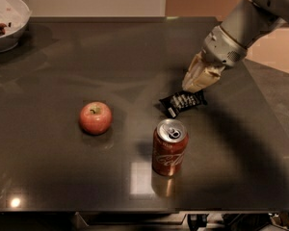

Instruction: Move rxbar chocolate near coke can

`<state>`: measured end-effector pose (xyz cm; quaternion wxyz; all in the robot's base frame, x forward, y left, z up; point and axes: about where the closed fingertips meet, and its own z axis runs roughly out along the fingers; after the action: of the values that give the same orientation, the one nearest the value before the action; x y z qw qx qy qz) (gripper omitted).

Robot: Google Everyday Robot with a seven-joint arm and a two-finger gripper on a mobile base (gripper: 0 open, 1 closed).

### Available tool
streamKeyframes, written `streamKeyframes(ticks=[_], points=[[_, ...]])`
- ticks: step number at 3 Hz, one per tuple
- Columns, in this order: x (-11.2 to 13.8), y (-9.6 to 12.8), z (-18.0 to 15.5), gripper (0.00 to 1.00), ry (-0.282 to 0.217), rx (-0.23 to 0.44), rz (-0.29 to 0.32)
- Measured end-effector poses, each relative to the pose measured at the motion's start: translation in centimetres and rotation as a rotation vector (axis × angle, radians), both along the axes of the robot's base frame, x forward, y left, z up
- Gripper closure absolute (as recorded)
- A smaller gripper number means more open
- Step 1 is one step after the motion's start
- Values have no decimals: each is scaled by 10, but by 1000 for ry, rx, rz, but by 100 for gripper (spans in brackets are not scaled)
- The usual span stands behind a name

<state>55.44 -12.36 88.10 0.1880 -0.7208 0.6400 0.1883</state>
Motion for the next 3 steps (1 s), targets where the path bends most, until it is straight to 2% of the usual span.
streamKeyframes(ticks=[2,3], points=[[-45,12,-8,100,63,25,65],[-61,22,-12,83,92,47,89]])
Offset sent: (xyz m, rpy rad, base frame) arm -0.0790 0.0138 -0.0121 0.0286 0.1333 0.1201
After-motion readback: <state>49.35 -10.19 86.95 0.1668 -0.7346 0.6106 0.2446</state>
